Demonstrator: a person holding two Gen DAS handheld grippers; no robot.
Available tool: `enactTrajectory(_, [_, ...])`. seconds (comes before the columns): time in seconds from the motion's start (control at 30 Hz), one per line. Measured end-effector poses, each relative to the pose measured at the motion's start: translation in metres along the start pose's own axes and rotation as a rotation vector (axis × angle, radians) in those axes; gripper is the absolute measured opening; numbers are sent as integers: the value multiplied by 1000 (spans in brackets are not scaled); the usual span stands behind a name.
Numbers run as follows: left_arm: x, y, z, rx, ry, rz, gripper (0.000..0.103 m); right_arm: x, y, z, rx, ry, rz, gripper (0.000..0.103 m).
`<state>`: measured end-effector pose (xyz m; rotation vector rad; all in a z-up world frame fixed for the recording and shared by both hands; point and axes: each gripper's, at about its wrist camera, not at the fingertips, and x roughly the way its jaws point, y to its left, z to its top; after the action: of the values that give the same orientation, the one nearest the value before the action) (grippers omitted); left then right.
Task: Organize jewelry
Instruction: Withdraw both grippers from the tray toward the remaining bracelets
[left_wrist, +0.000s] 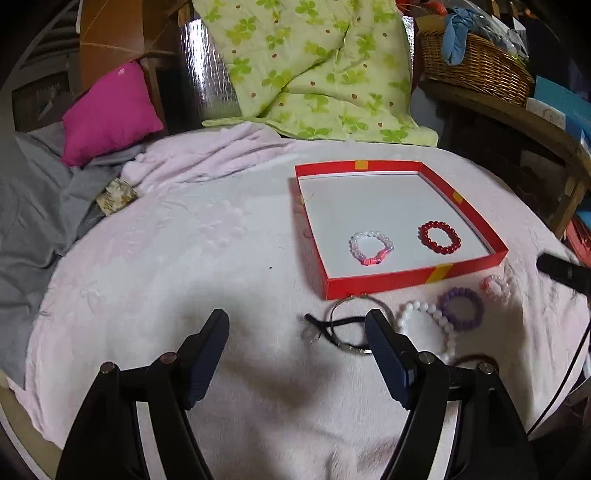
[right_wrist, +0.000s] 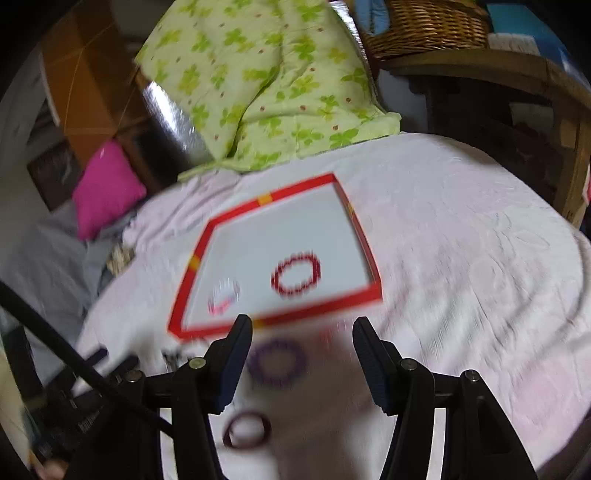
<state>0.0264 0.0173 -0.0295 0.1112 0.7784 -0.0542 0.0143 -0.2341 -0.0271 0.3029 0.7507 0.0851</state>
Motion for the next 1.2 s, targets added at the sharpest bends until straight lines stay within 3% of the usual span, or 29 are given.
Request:
enactTrajectory(0.23, [-4,5,-3,49,-11,44,77,-2,16,-22,-104,29,-42,61])
enactTrajectory(0.63, [-3,6,-3,65,-4,27,77,21,45,-27,-165,86,-21,61])
enactTrajectory(1.2, [8,-4,-2,75,43,-4,77,30,29,-22,-104,144,-28,61])
